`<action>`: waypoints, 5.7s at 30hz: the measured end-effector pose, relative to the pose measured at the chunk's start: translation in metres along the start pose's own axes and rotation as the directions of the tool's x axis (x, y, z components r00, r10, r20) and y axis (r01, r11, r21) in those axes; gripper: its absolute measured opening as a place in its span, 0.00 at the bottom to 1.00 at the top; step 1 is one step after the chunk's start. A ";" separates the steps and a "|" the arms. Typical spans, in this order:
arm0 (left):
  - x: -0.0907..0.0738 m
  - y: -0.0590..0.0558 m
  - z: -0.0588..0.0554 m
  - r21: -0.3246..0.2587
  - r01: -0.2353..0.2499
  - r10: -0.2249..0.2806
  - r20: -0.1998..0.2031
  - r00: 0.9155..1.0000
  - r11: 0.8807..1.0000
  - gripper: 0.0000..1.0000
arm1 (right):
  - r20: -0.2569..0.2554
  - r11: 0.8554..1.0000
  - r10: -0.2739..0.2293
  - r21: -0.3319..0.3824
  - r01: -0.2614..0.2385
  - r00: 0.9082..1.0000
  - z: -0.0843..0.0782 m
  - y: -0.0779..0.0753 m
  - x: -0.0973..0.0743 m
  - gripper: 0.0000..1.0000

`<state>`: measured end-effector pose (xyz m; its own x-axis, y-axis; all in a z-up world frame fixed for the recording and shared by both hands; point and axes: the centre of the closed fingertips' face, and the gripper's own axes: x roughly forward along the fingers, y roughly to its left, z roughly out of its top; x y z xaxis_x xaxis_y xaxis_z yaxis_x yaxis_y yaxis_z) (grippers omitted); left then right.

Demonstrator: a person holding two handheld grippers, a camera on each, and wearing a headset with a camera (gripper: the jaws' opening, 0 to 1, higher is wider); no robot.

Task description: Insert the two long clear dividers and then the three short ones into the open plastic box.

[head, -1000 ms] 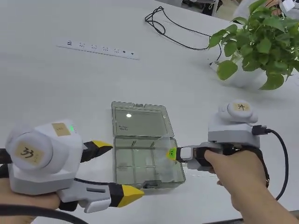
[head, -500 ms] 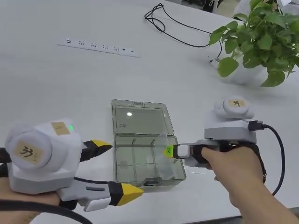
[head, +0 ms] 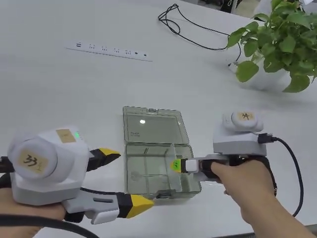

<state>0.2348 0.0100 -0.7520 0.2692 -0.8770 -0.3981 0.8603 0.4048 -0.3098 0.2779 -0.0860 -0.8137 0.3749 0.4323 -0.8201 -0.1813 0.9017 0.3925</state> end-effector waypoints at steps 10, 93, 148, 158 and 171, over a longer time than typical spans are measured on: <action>-0.006 0.002 0.001 -0.011 -0.035 0.035 -0.005 0.999 0.999 0.73 | 0.005 0.999 0.052 -0.002 -0.052 0.999 -0.002 -0.001 0.003 0.11; -0.038 0.063 -0.101 -0.113 -0.621 0.512 -0.462 0.724 0.776 0.58 | 0.231 0.761 0.530 -0.554 -0.337 0.816 0.029 -0.002 -0.118 0.67; -0.046 0.079 -0.108 0.005 -0.604 0.485 -0.601 0.635 0.797 0.33 | 0.296 0.796 0.509 -0.520 -0.311 0.808 0.027 -0.020 -0.122 0.67; -0.046 0.078 -0.109 0.019 -0.585 0.463 -0.633 0.621 0.811 0.32 | 0.297 0.798 0.508 -0.517 -0.311 0.809 0.026 -0.019 -0.120 0.66; -0.043 0.076 -0.107 0.000 -0.581 0.461 -0.608 0.646 0.814 0.32 | 0.273 0.789 0.505 -0.531 -0.309 0.819 0.022 -0.016 -0.118 0.66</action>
<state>0.2421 0.1063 -0.8503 0.3079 -0.2225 -0.9250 0.5437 0.8390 -0.0208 0.2572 -0.1515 -0.7140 0.4634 0.8097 -0.3601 -0.7418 0.5768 0.3422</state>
